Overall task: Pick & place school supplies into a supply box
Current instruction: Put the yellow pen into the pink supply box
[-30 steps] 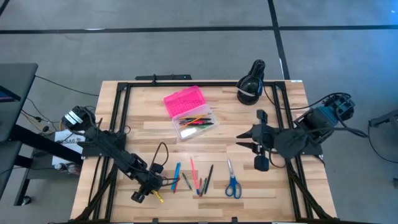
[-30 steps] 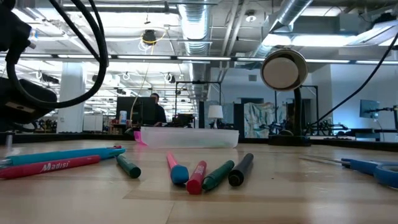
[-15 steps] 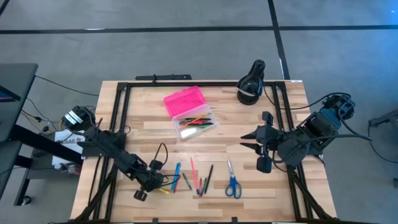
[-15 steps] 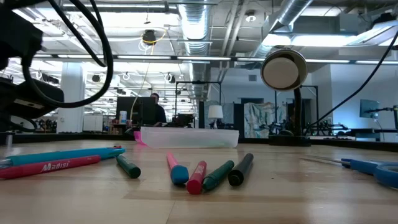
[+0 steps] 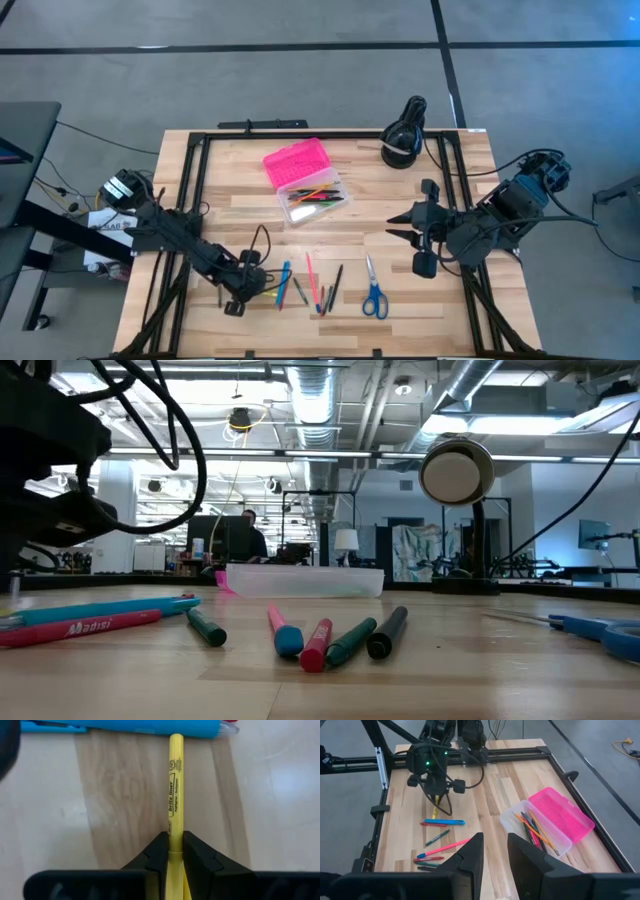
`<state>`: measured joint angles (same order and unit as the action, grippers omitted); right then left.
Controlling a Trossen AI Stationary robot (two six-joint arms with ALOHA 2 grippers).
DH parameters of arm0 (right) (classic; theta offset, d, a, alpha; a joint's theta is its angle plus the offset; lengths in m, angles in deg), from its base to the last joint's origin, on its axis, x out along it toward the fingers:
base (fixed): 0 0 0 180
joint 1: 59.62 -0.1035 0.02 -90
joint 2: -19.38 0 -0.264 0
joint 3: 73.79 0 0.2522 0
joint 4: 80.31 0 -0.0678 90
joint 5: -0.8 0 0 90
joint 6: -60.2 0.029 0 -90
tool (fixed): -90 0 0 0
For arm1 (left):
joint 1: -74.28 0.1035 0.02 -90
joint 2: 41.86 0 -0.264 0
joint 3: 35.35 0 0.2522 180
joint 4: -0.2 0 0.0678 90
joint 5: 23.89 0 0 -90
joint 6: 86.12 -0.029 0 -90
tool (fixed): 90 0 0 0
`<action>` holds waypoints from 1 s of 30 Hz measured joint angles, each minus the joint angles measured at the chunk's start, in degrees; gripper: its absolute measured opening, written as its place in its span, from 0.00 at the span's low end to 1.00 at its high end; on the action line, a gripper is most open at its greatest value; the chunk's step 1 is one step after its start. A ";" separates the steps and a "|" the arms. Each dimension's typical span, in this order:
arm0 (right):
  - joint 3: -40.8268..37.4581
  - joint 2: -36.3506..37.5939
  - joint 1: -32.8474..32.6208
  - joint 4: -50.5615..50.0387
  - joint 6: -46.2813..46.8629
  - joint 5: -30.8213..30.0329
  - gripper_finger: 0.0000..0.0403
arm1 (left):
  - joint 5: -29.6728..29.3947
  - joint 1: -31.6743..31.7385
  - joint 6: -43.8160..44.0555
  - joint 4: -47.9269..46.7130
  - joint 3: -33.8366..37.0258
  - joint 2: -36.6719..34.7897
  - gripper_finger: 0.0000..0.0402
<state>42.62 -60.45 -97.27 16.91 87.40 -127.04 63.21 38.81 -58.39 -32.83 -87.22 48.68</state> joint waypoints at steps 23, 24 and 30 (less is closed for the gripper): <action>0.00 -0.20 0.00 0.44 0.46 0.02 0.20 | -10.13 15.79 9.43 -9.77 0.72 -18.17 0.08; 0.00 -0.20 0.00 0.46 0.48 0.04 0.20 | -10.51 17.44 9.72 -8.97 0.72 -19.10 0.08; -0.04 -1.06 0.00 0.09 0.44 -0.14 0.20 | -10.28 27.77 6.63 0.98 0.63 -20.75 0.08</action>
<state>42.58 -61.51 -97.27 17.00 87.84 -127.18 52.93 66.58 -51.76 -31.84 -86.58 27.93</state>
